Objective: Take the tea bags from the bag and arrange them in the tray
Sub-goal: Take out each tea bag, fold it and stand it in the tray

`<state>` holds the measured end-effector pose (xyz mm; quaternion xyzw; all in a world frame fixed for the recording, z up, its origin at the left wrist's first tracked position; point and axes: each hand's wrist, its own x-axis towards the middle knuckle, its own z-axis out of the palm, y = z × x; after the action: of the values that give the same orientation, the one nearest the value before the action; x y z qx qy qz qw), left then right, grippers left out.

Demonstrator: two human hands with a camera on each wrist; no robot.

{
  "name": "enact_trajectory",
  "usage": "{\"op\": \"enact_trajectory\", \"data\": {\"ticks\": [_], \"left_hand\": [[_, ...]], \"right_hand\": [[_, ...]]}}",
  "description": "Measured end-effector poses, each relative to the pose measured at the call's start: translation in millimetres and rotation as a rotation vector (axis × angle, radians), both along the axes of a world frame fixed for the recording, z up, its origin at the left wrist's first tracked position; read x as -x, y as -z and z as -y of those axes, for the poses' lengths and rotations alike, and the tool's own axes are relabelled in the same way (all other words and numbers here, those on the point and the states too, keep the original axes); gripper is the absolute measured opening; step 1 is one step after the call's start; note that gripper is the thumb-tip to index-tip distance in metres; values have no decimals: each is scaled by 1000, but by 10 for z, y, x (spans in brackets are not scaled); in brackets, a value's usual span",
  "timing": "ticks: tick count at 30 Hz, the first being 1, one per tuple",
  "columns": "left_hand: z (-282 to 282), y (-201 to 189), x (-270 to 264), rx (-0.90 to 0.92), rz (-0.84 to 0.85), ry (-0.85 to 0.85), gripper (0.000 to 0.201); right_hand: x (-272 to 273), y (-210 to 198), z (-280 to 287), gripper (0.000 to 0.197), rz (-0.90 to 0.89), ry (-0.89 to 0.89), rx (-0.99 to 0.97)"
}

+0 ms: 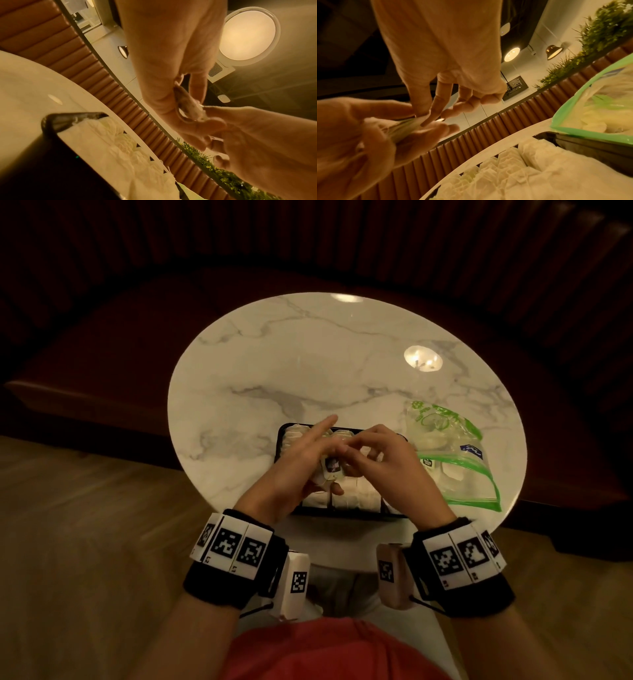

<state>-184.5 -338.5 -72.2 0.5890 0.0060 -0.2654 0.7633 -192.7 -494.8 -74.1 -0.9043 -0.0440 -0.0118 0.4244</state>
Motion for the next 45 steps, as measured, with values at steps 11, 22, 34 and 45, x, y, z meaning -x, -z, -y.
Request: {"op": "enact_trajectory", "data": {"ticks": [11,22,34,45], "left_hand": [[-107,74,-29,-224,192,137,26],[-51,188,-63,-105,103,-69,25],[-67,183,-71,-164,230,-99,20],[-12,111,-35,-86,219,-213,35]], "right_hand": [[-18,24,25,19,-21,76,-157],[29,-3,41,24,-192,154,-483],[61,-17,24,20,-253,79,-571],[47,-57,9,7,-171,183,-721]]}}
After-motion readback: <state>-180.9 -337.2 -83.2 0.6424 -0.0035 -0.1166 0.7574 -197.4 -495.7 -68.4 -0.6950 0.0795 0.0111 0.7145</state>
